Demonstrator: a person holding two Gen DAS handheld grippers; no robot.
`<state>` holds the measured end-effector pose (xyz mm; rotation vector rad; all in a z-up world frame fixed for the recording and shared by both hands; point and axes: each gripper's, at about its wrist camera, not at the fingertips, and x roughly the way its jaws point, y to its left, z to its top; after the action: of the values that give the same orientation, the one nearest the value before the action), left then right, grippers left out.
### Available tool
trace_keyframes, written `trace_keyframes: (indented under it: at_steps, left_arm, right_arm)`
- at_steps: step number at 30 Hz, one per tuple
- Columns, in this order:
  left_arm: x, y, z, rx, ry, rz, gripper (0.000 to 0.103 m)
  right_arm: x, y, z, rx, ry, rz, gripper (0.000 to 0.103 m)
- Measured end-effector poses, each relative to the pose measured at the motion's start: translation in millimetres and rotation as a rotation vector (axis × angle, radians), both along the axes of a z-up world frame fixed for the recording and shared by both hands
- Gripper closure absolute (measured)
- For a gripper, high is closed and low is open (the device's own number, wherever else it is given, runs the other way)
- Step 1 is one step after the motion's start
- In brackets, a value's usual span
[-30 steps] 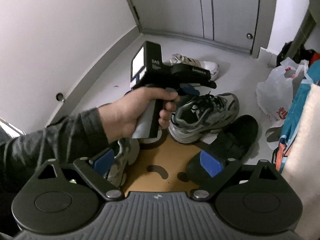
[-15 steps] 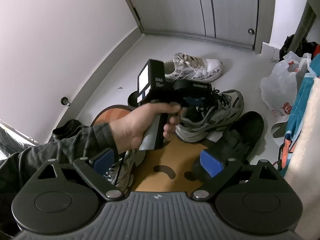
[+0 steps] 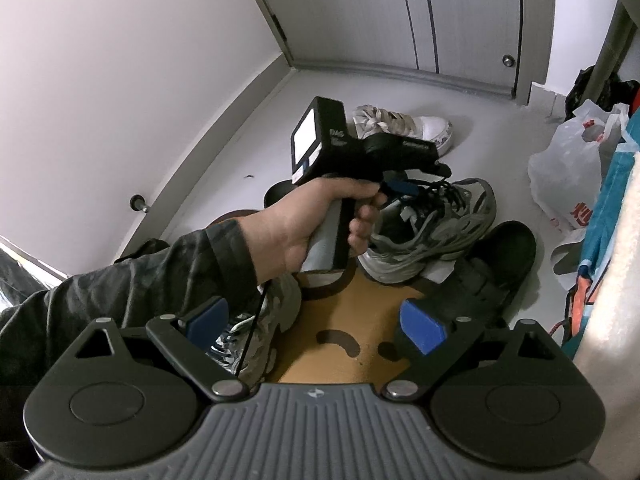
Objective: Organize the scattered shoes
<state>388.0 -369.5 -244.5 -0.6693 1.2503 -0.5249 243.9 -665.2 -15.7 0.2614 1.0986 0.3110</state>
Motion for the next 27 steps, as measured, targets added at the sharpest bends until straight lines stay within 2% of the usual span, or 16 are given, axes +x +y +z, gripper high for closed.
trace_keyframes:
  at_steps: [3, 6, 12, 16, 19, 23, 27]
  left_arm:
    - [0, -16, 6, 0.088, -0.005, 0.004, 0.043]
    - [0, -23, 11, 0.131, 0.016, 0.008, 0.045]
    - [-3, -21, 17, 0.073, 0.011, -0.033, 0.046]
    - [2, -19, 3, 0.027, 0.04, -0.032, 0.046]
    - [1, -24, -4, 0.025, 0.053, -0.049, 0.046]
    - [-16, -27, -6, -0.07, 0.081, -0.076, 0.045]
    - [-25, -20, -9, -0.108, 0.116, -0.072, 0.045]
  right_arm:
    - [-1, -1, 1, 0.016, 0.001, -0.006, 0.007]
    - [-1, -3, 3, 0.034, 0.0, -0.013, 0.007]
    - [-5, -7, 9, 0.075, -0.014, -0.021, 0.007]
    - [-5, -8, 10, 0.084, -0.016, -0.022, 0.007]
    - [-3, -8, 10, 0.081, -0.014, -0.024, 0.007]
    - [-2, -8, 9, 0.078, -0.014, -0.026, 0.007]
    - [0, -7, 8, 0.074, -0.011, -0.023, 0.007]
